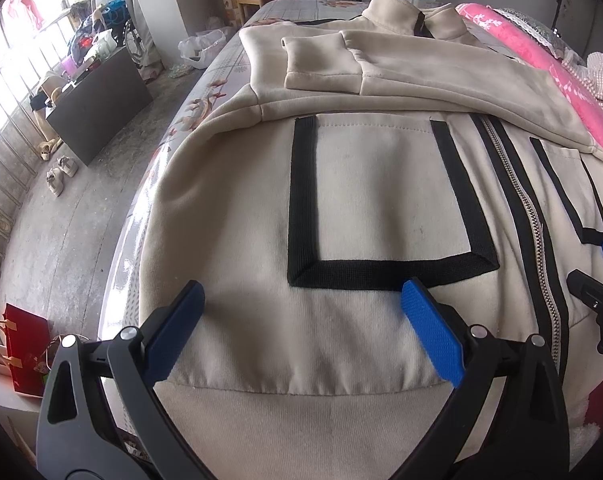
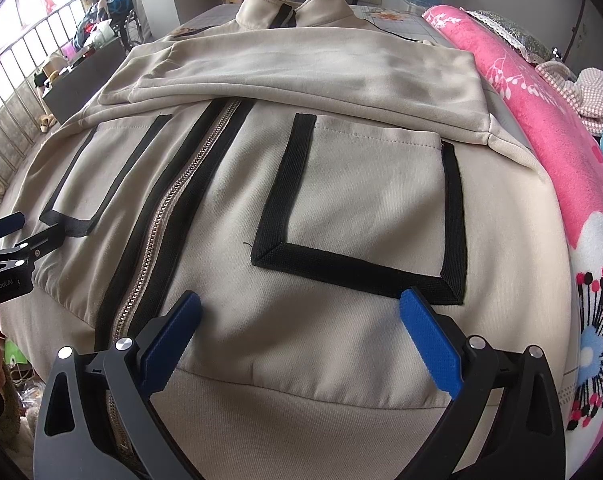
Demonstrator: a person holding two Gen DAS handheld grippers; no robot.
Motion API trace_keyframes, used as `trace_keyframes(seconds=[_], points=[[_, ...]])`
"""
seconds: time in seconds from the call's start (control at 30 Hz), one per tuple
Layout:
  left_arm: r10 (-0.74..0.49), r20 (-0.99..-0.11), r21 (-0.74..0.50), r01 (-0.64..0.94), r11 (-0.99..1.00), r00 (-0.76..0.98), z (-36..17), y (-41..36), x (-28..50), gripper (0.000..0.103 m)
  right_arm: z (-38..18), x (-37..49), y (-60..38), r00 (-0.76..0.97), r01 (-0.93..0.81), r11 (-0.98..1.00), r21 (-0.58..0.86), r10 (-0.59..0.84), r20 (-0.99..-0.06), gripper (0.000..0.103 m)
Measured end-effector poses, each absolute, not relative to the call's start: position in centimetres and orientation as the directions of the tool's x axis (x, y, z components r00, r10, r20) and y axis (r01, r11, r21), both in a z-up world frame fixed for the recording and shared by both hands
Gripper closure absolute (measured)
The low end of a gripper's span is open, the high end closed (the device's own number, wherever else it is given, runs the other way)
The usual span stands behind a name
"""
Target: Fold large clothes
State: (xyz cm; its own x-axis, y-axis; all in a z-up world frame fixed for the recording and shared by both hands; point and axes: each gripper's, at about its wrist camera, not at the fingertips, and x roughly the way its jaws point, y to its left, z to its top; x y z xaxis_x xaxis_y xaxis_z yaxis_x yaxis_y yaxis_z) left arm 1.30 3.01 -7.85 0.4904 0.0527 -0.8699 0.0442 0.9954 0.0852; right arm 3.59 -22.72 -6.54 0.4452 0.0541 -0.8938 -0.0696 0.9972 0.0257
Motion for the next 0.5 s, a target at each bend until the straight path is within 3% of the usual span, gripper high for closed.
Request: trace_keyframes(seconds=[0.17, 0.4, 0.47, 0.5], points=[[0.047, -0.841, 0.111, 0.087, 0.990, 0.539, -7.3, 3.1, 0.3, 0.007, -6.5, 3.6, -22.7, 0.444, -0.071, 0.997, 0.025, 0.054, -0.895, 0.006], [-0.027, -0.789, 0.032, 0.085, 0.996, 0.614, -5.2, 7.6, -4.3, 0.008, -6.4, 3.6, -22.7, 0.446, -0.072, 0.997, 0.025, 0.055, -0.893, 0.006], [-0.038, -0.789, 0.015, 0.080, 0.997, 0.614, -5.0, 8.9, -5.9, 0.012, -6.4, 3.6, -22.7, 0.448, -0.072, 0.997, 0.025, 0.055, -0.892, 0.006], [-0.046, -0.790, 0.002, 0.079, 0.997, 0.612, -4.9, 9.5, -6.8, 0.018, -6.4, 3.5, -22.7, 0.450, -0.072, 0.997, 0.025, 0.055, -0.891, 0.006]])
